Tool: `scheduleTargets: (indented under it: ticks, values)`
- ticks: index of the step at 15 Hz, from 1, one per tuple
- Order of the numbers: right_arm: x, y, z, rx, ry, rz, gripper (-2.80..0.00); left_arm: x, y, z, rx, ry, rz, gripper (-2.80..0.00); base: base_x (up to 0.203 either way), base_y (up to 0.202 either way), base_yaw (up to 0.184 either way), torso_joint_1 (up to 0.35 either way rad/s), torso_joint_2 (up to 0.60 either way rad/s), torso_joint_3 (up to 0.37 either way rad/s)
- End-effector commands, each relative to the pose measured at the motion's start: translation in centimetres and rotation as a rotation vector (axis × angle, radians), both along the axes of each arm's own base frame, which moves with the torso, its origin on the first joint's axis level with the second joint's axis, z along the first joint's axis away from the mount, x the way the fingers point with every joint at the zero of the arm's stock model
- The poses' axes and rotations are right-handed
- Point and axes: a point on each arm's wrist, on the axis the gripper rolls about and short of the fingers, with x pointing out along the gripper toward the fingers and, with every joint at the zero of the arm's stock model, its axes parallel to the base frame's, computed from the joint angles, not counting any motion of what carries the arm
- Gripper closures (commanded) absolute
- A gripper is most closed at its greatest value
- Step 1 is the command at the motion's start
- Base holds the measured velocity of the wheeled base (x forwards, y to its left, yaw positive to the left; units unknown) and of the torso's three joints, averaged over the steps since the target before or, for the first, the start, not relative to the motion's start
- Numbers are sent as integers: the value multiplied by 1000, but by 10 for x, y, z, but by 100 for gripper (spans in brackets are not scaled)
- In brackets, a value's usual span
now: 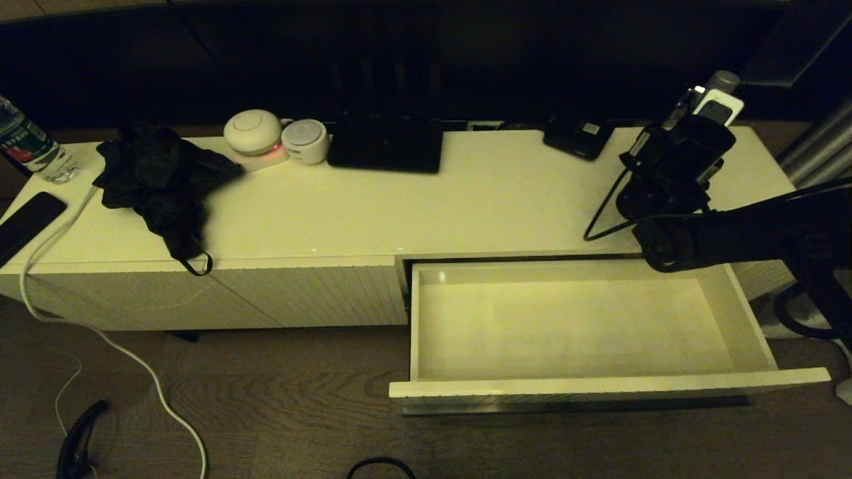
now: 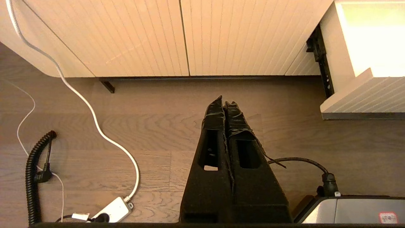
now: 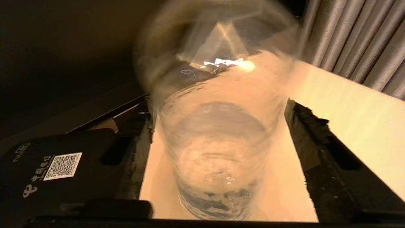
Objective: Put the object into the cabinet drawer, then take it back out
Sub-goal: Take the mineral water out of the drawer and put it on the table
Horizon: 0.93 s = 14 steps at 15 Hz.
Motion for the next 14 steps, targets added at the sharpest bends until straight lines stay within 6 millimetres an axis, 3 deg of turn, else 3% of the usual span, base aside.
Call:
scheduleTargets:
  ticks: [1, 7, 11, 14]
  values:
    - [-1, 1, -2, 2, 4, -2, -280, 0, 0, 0, 0, -2, 0, 0, 0, 0, 0, 0, 0, 0]
    - [-22, -1, 27, -6, -27, -3, -280, 0, 0, 0, 0, -1, 0, 0, 0, 0, 0, 0, 0, 0]
    - [-49, -3, 64, -19, -88, -5, -280, 0, 0, 0, 0, -1, 0, 0, 0, 0, 0, 0, 0, 0]
    - [-80, -6, 96, -19, -142, -7, -280, 0, 0, 0, 0, -2, 0, 0, 0, 0, 0, 0, 0, 0]
